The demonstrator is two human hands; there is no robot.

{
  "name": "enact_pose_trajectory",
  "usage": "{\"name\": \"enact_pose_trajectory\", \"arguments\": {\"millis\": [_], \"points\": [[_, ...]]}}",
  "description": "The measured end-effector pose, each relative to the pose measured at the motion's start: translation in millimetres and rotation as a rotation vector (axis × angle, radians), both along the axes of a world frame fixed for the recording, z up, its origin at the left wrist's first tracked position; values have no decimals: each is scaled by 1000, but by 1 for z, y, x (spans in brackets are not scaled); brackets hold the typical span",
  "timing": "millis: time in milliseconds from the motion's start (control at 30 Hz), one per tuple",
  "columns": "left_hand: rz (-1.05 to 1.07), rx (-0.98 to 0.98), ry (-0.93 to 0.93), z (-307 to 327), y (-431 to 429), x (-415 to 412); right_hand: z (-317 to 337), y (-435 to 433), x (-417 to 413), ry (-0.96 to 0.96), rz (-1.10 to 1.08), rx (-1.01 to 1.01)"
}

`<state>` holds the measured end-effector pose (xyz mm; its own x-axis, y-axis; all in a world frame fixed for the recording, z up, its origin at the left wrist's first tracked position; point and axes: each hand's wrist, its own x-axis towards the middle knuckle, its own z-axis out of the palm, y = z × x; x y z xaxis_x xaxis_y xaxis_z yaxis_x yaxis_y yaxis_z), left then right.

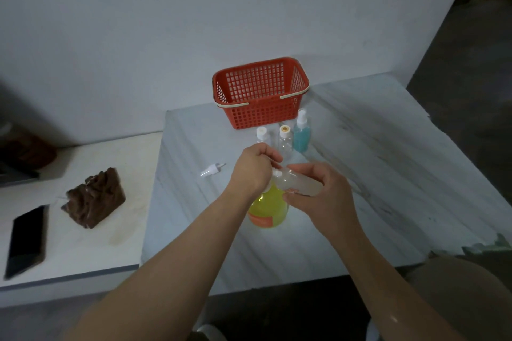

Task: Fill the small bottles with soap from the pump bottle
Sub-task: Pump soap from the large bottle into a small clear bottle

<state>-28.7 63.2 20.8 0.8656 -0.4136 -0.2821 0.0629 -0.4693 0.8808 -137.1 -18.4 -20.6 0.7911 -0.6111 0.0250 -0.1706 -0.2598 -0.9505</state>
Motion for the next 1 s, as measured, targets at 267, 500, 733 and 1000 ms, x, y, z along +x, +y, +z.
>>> {"name": "enact_pose_trajectory", "arguments": {"millis": [267,500,733,1000], "points": [[24,-5,-2,8,-1,-3,8,3,-5,-6,0,7],[13,-84,2,13,4,-3,10,6,-10,-13,-7,12],[44,-74,51,9,3,-4,10,8,-10,-1,0,49],[20,-37,18,2,-2,-2,6,4,-5,3,-11,39]]}}
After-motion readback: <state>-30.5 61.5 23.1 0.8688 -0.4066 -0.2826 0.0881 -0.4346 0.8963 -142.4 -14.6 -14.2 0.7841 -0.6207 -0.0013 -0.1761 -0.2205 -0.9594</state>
